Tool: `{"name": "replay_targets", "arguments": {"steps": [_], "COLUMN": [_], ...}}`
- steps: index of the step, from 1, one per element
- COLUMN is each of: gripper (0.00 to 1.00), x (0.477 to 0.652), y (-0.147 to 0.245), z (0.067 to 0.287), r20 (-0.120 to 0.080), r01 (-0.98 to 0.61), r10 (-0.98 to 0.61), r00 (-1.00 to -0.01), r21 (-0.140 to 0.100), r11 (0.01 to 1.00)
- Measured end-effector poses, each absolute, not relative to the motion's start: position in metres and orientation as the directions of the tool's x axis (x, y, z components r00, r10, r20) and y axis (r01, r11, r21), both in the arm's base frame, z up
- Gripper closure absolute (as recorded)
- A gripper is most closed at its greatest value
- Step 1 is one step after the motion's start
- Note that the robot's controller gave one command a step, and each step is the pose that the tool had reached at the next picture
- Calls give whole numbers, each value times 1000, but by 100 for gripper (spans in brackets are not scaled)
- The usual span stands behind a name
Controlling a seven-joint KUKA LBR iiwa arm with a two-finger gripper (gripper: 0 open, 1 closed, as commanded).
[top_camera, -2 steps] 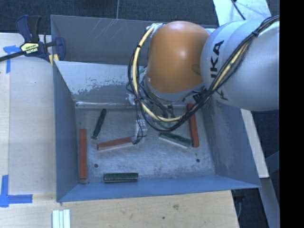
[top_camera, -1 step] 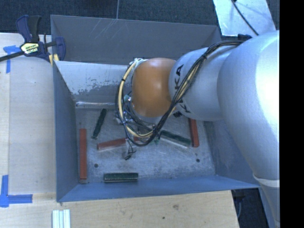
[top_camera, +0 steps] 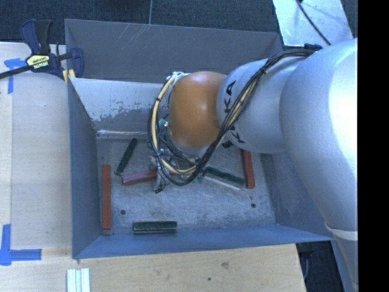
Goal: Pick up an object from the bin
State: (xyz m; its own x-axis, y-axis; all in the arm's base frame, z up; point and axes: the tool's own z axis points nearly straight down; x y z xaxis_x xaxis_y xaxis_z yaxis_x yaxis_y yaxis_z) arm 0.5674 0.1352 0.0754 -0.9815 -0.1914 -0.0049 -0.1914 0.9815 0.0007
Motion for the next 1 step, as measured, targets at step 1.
{"name": "replay_targets", "arguments": {"steps": [1], "gripper": [100], "x": [568], "y": [141], "z": [206], "r20": [-12], "r01": [-170], "r10": [-170], "r00": [-985], "r21": [1], "r11": [985]}}
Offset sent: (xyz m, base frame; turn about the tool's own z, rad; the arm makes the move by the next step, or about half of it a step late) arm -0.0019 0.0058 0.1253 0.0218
